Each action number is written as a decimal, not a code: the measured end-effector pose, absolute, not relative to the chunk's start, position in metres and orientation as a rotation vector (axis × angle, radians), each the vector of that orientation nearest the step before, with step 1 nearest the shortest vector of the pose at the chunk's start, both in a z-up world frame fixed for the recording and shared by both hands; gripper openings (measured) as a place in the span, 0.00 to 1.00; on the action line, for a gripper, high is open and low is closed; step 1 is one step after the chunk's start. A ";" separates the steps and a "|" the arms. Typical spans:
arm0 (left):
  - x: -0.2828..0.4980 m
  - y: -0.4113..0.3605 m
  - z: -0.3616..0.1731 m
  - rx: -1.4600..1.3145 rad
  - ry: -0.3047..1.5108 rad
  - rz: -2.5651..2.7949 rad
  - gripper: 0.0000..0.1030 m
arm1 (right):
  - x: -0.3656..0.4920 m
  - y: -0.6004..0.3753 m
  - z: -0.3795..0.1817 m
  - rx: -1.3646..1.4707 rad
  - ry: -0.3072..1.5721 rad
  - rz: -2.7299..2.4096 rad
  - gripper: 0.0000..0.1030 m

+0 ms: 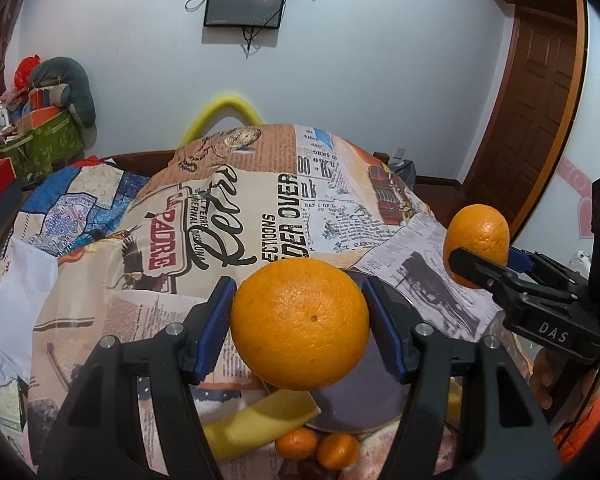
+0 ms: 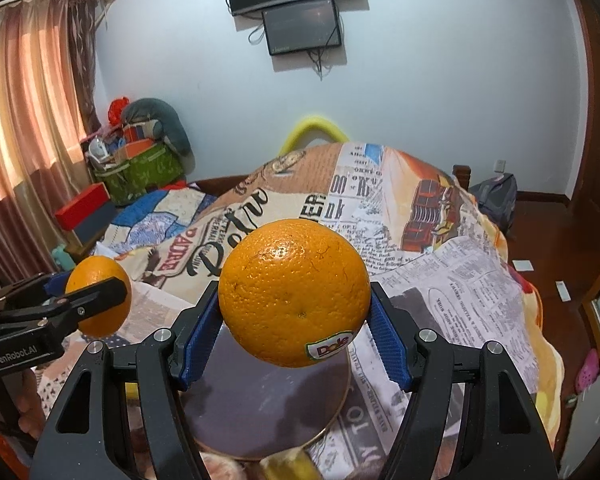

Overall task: Organize fruits
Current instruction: 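Lift both held oranges and carry them over the grey plate, then lower both oranges onto the grey plate and open both grippers, then grasp a yellow cylinder with the left gripper while the right gripper grasps the other, then lift both yellow cylinders upright and carry them over the plate, then lay both yellow cylinders on the plate beside the oranges and open both grippers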

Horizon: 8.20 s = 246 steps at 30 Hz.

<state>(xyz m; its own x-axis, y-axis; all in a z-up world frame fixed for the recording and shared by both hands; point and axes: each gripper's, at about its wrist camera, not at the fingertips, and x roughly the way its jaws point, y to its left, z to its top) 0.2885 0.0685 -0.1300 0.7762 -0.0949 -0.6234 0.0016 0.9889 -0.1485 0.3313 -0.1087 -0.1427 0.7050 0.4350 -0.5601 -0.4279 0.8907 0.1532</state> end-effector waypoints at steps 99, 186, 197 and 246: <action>0.236 0.107 -0.235 0.008 0.991 -0.056 0.69 | 0.264 -0.141 -0.220 -0.135 0.925 0.431 0.77; 0.266 0.042 -0.173 -0.088 0.856 -0.231 0.35 | 0.293 -0.129 -0.178 0.028 0.765 0.508 0.35; 0.294 0.034 -0.194 -0.092 0.892 -0.257 0.35 | 0.314 -0.117 -0.194 0.035 0.794 0.526 0.35; 0.305 0.036 -0.165 -0.100 0.816 -0.205 0.35 | 0.319 -0.116 -0.172 0.002 0.780 0.500 0.40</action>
